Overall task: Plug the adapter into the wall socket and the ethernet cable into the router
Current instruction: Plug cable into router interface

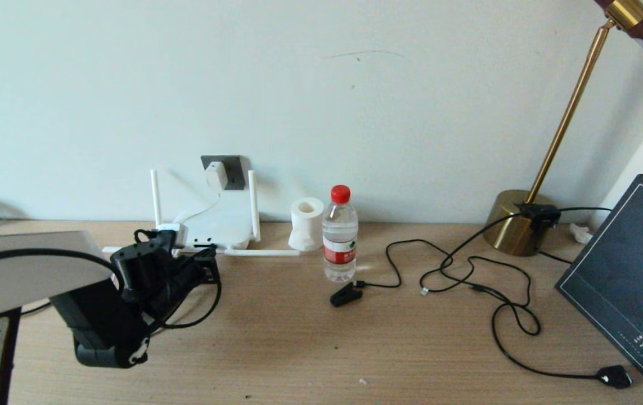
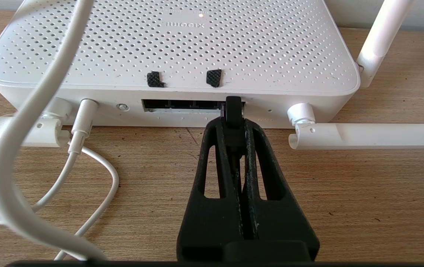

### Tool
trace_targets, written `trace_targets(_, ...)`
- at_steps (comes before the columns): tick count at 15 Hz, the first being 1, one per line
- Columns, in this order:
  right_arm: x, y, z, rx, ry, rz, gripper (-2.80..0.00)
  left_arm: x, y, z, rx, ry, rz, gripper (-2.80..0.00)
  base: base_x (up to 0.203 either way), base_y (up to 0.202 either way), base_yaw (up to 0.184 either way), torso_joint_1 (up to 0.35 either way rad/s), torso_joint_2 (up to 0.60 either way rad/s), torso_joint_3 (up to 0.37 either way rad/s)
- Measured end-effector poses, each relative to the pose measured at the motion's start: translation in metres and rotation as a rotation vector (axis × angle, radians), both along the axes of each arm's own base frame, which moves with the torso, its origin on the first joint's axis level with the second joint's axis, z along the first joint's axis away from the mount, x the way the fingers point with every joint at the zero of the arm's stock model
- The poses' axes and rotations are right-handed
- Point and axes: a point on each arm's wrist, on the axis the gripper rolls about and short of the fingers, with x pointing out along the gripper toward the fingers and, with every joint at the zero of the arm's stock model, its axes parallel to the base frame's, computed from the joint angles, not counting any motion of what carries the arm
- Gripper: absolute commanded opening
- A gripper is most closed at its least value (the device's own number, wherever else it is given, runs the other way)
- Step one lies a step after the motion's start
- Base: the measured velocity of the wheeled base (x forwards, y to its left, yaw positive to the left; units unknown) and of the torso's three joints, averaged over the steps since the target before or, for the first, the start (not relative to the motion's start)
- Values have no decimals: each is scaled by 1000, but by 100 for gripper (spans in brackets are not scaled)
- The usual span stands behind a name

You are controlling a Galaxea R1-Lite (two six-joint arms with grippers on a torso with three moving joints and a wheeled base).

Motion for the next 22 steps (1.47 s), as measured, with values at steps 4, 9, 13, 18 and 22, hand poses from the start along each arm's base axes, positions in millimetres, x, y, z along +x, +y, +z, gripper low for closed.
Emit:
trace_targets(4,0,0,0,0,0,-1,-280,2,0,-1,0,-1,0,-280,0,0,0,0,0,0)
trace_targets(9,0,0,0,-1,0,0,-280,3,0,-2,0,1,-1,-280,0,0,0,0,0,0)
trace_targets(13,0,0,0,0,0,0,-280,3,0,-2,-1,2,1,-280,0,0,0,0,0,0)
trace_targets(18,0,0,0,-1,0,0,-280,2,1,0,-3,-5,1,0,0,0,0,0,0,0)
trace_targets(22,0,0,0,0,0,-1,-280,0,1,1,-3,-6,1,0,0,0,0,0,0,0)
